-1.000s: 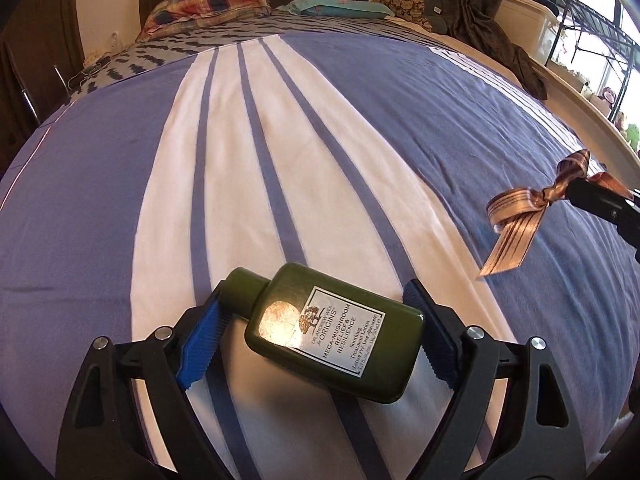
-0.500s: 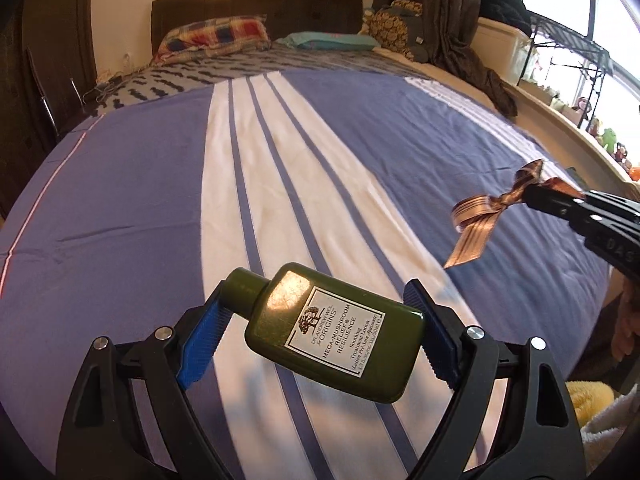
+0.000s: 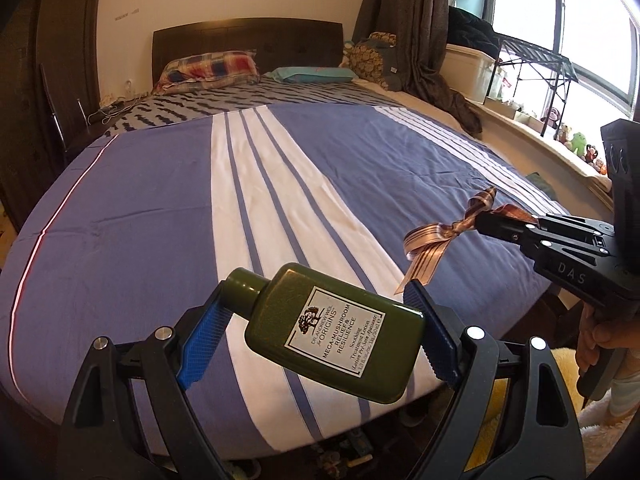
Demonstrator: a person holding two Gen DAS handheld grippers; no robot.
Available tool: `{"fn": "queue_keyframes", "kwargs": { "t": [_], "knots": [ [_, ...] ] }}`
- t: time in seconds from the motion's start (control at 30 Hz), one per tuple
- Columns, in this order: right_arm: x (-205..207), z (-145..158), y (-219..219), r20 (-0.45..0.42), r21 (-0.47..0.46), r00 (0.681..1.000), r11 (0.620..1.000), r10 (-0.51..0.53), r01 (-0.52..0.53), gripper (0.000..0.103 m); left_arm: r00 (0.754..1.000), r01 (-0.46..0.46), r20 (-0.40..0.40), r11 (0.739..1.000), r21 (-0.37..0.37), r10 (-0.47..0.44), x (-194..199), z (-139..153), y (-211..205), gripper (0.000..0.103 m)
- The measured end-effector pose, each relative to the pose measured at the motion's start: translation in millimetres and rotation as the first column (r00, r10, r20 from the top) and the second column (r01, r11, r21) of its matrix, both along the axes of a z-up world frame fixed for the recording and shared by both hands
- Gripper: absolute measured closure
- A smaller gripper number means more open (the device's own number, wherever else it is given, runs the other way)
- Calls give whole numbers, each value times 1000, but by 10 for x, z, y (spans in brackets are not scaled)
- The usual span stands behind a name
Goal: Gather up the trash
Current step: 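Carry the green bottle and ribbon down past the bed edge to the bin, then open both grippers to drop the bottle and ribbon into the bin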
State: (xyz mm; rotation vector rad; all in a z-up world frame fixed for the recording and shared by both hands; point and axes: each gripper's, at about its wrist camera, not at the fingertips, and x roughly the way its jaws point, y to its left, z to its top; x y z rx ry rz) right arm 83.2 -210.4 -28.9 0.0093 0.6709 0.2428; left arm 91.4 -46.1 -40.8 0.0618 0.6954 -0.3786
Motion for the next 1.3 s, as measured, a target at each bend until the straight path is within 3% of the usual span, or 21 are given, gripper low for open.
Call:
{"fn": "queue_keyframes", "kwargs": {
  "t": [0.33,0.63,1.03,1.3],
  "knots": [
    [-622,-282,151,-35,21,998,999,43,-42,99,999,6,-33,1000,-12,-6,-663,-303,32,21],
    [-969,-882,235,-179,26,981,997,70,-66,99,986,35,-165,999,-4,-35,-951,-927,63,21],
    [-980,-1762,495,-399,-10,913,995,84,-96,99,928,27,-372,999,21,-17,-932,-1916,158,21],
    [-908,-2318,489,-519,-10,854,999,40,-53,99,857,51,-515,999,11,-38,-790,-2555,122,21]
  ]
}}
